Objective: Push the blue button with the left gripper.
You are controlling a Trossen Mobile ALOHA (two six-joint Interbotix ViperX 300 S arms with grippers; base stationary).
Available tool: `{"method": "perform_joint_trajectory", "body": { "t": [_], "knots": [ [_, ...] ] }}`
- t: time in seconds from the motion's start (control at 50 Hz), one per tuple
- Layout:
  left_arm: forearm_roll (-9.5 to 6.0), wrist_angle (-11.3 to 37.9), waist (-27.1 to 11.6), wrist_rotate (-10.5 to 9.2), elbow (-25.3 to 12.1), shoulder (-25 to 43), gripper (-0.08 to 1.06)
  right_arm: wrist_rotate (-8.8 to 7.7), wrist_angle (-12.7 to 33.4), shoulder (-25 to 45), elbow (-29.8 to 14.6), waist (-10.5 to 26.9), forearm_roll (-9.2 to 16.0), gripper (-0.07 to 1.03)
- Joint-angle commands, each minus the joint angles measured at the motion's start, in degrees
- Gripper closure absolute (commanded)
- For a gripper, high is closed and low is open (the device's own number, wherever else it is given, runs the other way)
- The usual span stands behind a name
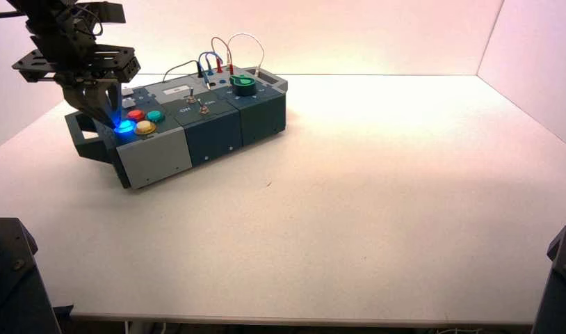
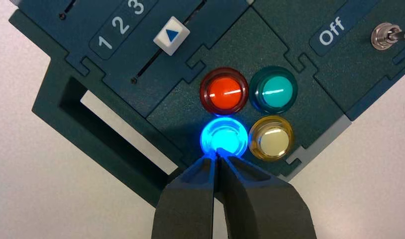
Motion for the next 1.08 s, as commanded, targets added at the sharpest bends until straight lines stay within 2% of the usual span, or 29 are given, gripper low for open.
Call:
{"method": "perform_joint_trajectory", "body": {
  "t": [0.02,0.48,0.9,1.08],
  "knots": [
    [0.0,-0.2,0.3,0.26,-1.1,-0.4,1.01,-0.09,-0.3,0.0,-1.2,0.4,0.1,0.98],
    [0.09,0.2,0.4,0.26,-1.2,-0.9,1.01,-0.09,-0.4,0.0,-1.2,0.4,0.1,0.98],
    [-0.7,-2.8,0.3,0.35,0.7,-13.5,1.01,-0.09,-0.6,1.4,-1.2,0.4,0.1,0.98],
    [-0.97,-3.9,0.3,0.26,1.0,-15.9,1.01,-0.09,-0.5,3.2,-1.7,0.4,0.1,0.98]
  ]
}}
